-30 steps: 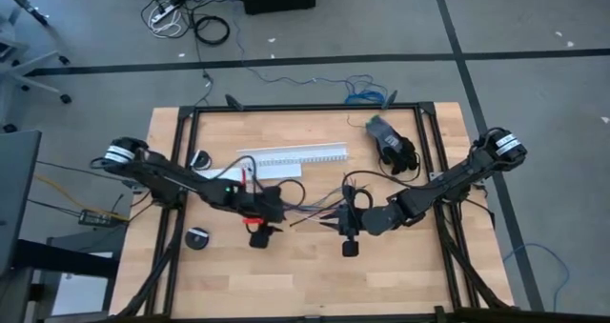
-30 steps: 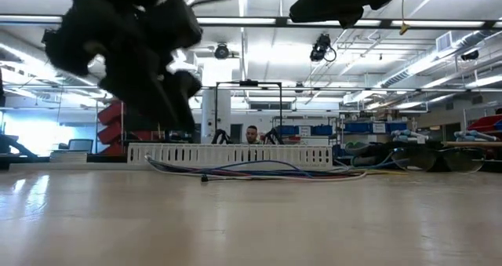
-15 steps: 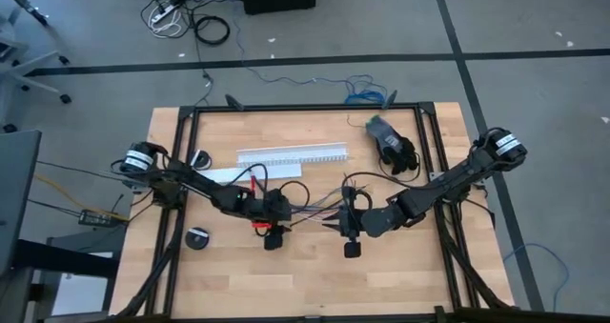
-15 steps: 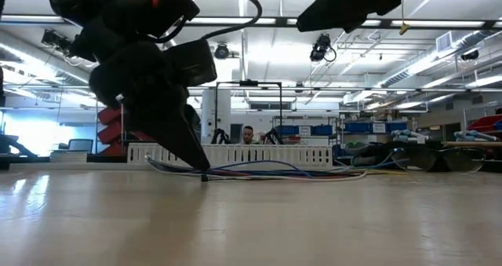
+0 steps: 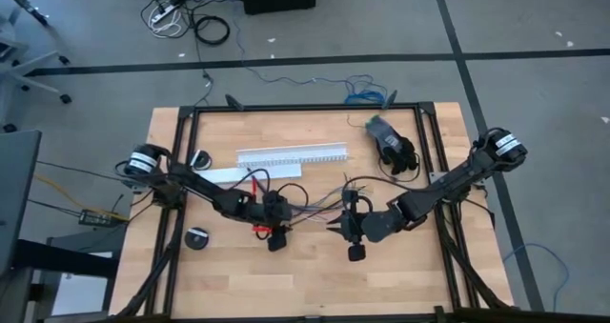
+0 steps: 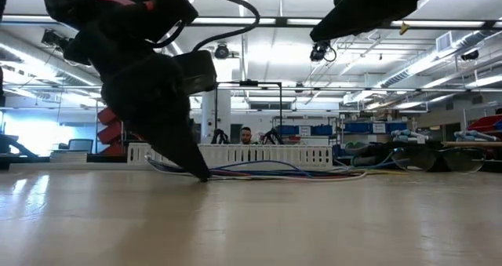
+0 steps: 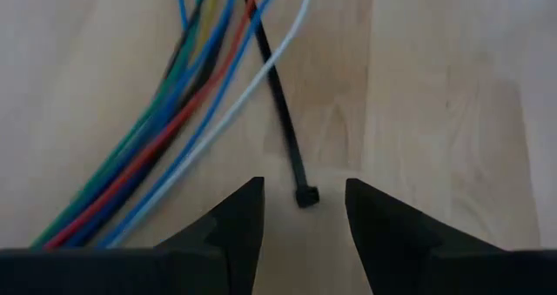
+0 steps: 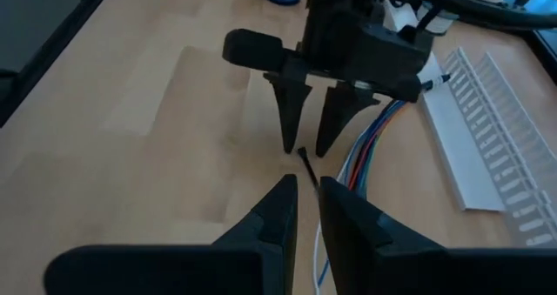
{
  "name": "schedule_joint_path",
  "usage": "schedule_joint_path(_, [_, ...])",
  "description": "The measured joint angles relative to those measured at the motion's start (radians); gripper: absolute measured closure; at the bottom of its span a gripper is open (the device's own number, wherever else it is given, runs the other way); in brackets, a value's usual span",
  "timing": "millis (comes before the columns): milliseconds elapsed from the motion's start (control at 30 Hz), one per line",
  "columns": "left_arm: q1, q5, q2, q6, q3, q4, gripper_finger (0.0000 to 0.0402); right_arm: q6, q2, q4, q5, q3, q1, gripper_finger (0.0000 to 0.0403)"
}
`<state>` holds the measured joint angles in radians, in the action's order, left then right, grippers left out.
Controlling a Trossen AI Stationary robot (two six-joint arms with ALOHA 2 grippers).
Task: Ziptie cables
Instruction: Wrap the colored wires together using a zip tie
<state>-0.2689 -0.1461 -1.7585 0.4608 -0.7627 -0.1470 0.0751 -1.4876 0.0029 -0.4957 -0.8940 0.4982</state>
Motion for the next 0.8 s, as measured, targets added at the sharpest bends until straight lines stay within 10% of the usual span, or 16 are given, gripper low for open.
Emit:
schedule_joint_path(267, [-0.022, -0.045, -0.045, -0.014, -0.039, 0.016, 0.0250, 0.021, 0.000, 0.003, -0.001, 0.000, 0.000, 0.0355])
schedule_joint_path(800, [-0.043, -0.125, -0.056, -0.111, -0.042, 0.112, 0.0397, 0.037, 0.000, 0.046, -0.001, 0.000, 0.002, 0.0355])
